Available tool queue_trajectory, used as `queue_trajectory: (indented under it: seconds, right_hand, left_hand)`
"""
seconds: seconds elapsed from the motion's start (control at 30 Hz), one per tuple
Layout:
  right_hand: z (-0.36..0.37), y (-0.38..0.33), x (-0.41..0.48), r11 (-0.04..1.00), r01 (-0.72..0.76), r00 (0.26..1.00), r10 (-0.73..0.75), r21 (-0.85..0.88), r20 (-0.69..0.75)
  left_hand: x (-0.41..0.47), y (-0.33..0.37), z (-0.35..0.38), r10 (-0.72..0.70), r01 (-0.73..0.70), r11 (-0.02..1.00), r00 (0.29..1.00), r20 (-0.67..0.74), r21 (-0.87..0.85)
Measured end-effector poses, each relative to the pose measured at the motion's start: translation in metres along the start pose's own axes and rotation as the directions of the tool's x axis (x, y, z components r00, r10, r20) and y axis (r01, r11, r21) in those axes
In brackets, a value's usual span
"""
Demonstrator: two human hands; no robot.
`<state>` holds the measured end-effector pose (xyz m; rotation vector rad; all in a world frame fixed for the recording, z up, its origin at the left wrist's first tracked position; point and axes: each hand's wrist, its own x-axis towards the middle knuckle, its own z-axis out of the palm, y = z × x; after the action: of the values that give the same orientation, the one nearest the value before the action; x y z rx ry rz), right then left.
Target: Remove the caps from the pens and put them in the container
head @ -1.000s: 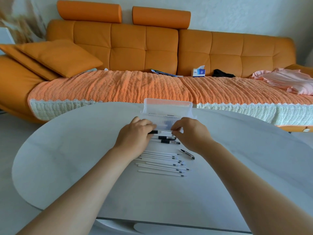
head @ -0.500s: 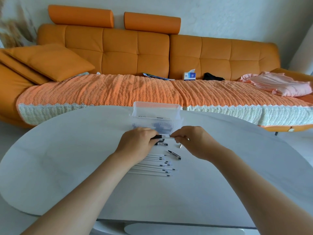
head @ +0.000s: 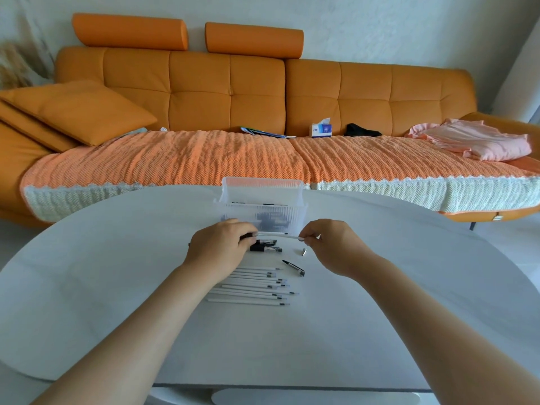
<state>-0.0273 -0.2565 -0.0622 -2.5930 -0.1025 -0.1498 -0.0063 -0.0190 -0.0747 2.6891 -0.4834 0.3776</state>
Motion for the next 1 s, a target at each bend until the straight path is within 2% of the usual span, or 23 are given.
queue_trajectory:
  seconds: [0.3,1.0]
  right_hand:
    - [0.002,-0.004,0.002,1.000,-0.011,1.000,0.011,-0.008,0.004]
    - [0.006,-0.005,0.001,0.997,0.065,0.998,-0.065,-0.052,0.000]
  left_hand:
    - [-0.002,-0.007,-0.003,-0.032,0.032,0.999,0.999,0.003,-0.001]
    - [-0.005,-0.007,-0.010,0.014,-0.009,0.999,0.995,0.103,-0.047]
